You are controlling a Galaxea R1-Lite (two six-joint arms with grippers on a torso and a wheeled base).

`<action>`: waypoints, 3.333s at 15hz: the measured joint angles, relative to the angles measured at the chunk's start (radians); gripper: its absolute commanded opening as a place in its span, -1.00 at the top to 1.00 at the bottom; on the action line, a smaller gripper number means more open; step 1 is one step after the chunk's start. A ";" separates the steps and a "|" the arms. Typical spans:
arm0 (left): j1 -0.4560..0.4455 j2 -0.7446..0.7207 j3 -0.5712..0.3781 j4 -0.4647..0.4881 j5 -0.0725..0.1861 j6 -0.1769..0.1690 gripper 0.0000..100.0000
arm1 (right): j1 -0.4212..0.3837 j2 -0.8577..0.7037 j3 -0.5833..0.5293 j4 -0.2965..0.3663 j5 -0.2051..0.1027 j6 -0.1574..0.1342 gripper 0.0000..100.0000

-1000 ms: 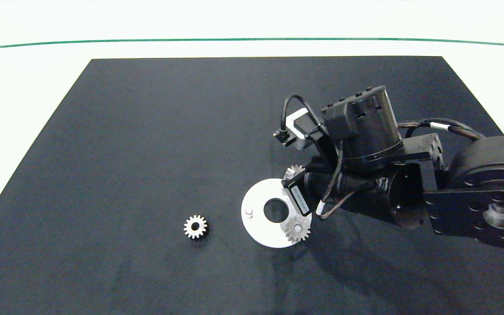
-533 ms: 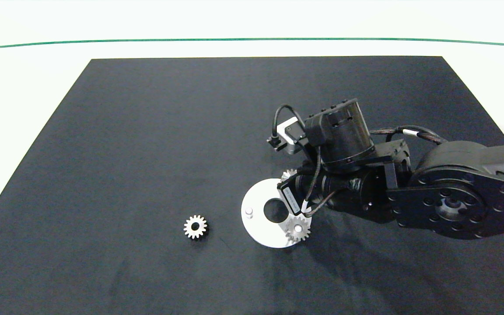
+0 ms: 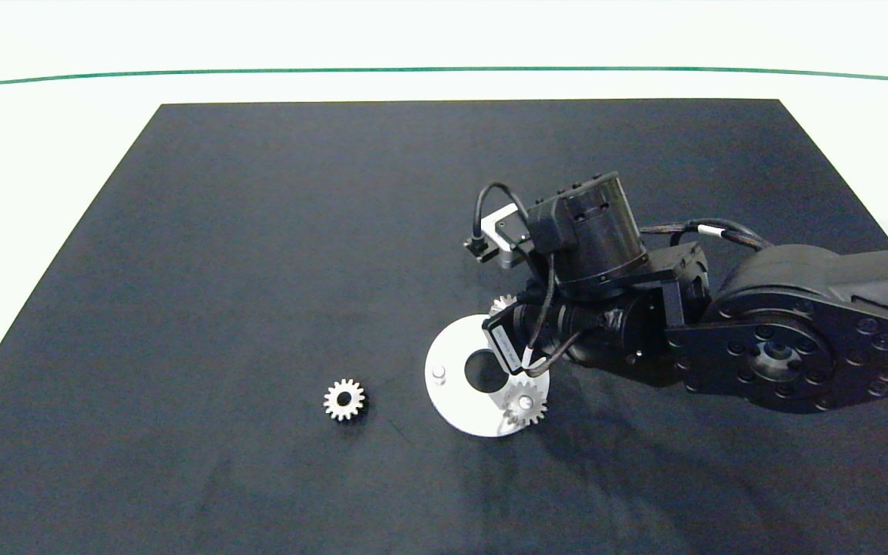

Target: Install three planetary gears onto the carrier pins

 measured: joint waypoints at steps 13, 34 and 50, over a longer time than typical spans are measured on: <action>-0.001 0.001 -0.008 0.000 0.000 0.000 -1.00 | -0.020 0.020 -0.010 0.002 0.006 0.000 -1.00; -0.071 0.160 0.063 0.024 -0.016 0.205 -1.00 | -0.066 -0.881 0.531 0.092 -0.141 -0.016 -1.00; -0.384 0.931 0.334 -0.891 -0.020 0.257 -1.00 | -0.317 -1.651 0.747 0.355 -0.155 -0.125 -1.00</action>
